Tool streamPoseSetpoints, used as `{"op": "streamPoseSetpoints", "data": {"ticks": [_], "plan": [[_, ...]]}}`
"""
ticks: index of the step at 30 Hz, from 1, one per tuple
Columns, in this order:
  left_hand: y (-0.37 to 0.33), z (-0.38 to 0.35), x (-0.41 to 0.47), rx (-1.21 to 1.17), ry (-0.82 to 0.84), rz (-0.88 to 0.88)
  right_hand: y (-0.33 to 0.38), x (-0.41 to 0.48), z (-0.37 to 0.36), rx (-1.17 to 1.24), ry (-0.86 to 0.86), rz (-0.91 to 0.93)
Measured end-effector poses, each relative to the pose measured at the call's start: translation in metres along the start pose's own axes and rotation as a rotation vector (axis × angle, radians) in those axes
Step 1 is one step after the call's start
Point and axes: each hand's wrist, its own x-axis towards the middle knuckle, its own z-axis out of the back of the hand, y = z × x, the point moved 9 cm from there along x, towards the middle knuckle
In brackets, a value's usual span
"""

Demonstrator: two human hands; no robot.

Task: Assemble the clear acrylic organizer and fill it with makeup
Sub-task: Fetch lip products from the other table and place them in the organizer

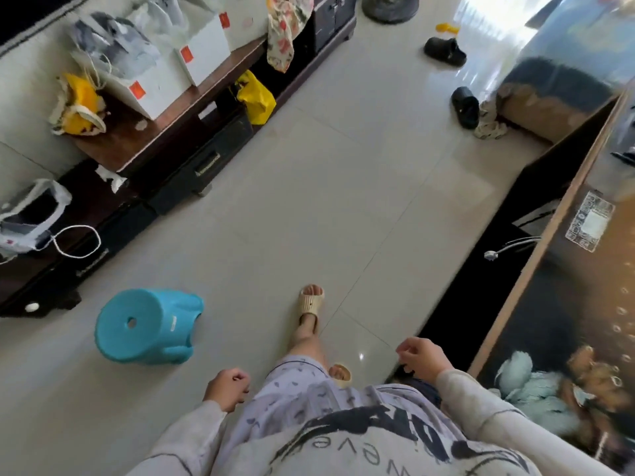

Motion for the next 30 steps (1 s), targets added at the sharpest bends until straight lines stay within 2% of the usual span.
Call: {"op": "streamPoseSetpoints", "data": {"ticks": [4, 9, 14, 18, 23, 30], "plan": [[-0.092, 0.034, 0.054, 0.093, 0.069, -0.082, 0.003, 0.016, 0.019, 0.127, -0.049, -0.128], [-0.227, 0.074, 0.098, 0.266, 0.126, -0.222, -0.003, 0.016, 0.04, 0.419, -0.214, -0.327], [-0.354, 0.097, 0.113, 0.365, 0.134, -0.365, -0.003, 0.021, 0.039, 0.564, -0.226, -0.478], [-0.428, 0.087, 0.118, 0.385, 0.157, -0.418, -0.001, 0.037, 0.044, 0.619, -0.197, -0.56], [-0.468, 0.049, 0.132, 0.494, 0.241, -0.388, 0.001, 0.084, 0.083, 0.808, -0.248, -0.573], [-0.538, 0.018, 0.147, 0.618, 0.237, -0.319, 0.027, 0.156, 0.227, 0.902, -0.294, -0.441]]}}
